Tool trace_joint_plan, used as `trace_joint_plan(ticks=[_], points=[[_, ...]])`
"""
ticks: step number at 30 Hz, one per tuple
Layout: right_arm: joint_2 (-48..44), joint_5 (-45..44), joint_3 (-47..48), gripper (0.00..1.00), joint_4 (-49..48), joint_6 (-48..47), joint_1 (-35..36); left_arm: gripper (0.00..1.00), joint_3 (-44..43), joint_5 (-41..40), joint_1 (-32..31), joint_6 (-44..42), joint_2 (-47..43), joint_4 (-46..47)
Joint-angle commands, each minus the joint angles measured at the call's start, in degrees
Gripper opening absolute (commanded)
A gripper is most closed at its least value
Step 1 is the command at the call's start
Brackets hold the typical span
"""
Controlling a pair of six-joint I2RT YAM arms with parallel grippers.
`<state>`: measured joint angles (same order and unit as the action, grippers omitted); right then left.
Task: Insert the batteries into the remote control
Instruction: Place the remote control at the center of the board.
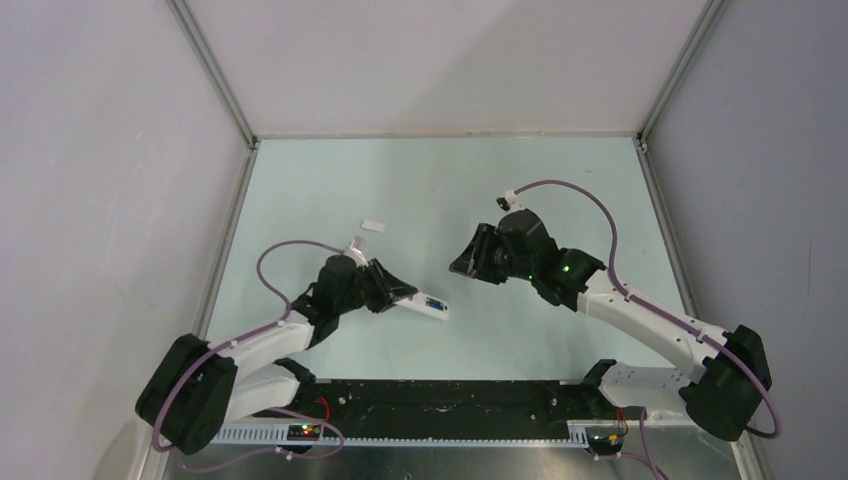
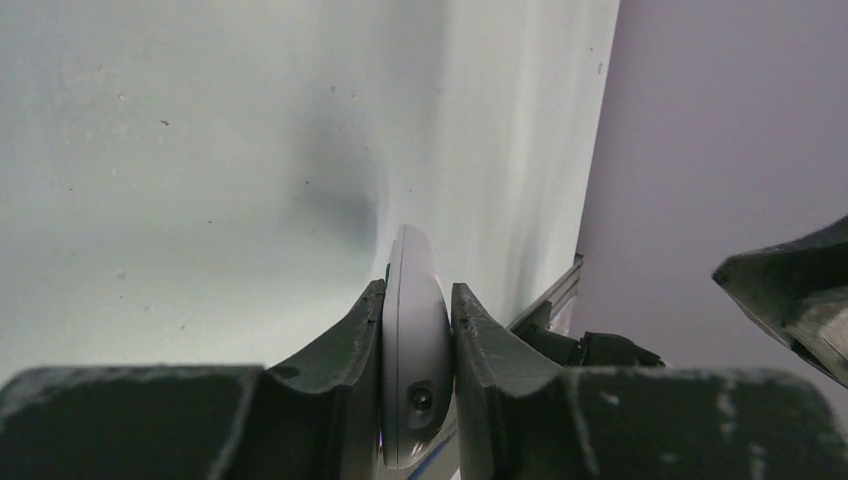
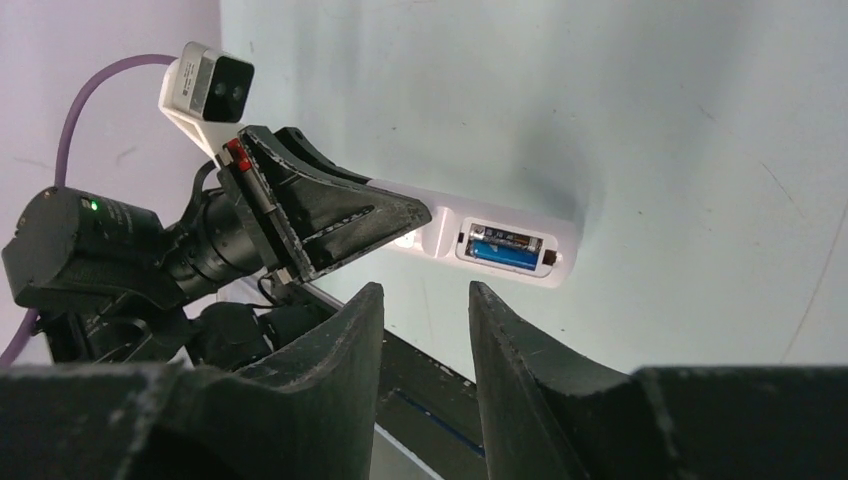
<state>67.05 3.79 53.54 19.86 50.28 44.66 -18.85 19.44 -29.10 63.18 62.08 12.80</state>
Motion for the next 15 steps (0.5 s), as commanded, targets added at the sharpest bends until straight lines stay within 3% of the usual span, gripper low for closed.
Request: trace_joint_plan(ticks=[1, 5, 15], points=[[-2.77, -1.8, -1.36, 0.41, -0.26, -0.77, -0.37, 0.0, 2.55, -11.09, -3.93, 4.96, 4.15, 17.57], [-3.34, -1.88, -2.6, 0.41, 0.47, -0.97, -0.37, 0.01, 3.47, -11.94, -5.26, 4.16, 8.32, 22.79], [-4.88, -2.07, -5.35, 0.44, 1.87, -3.07, -0.42, 0.13, 5.94, -12.59, -5.22, 1.54, 11.84, 24.9]])
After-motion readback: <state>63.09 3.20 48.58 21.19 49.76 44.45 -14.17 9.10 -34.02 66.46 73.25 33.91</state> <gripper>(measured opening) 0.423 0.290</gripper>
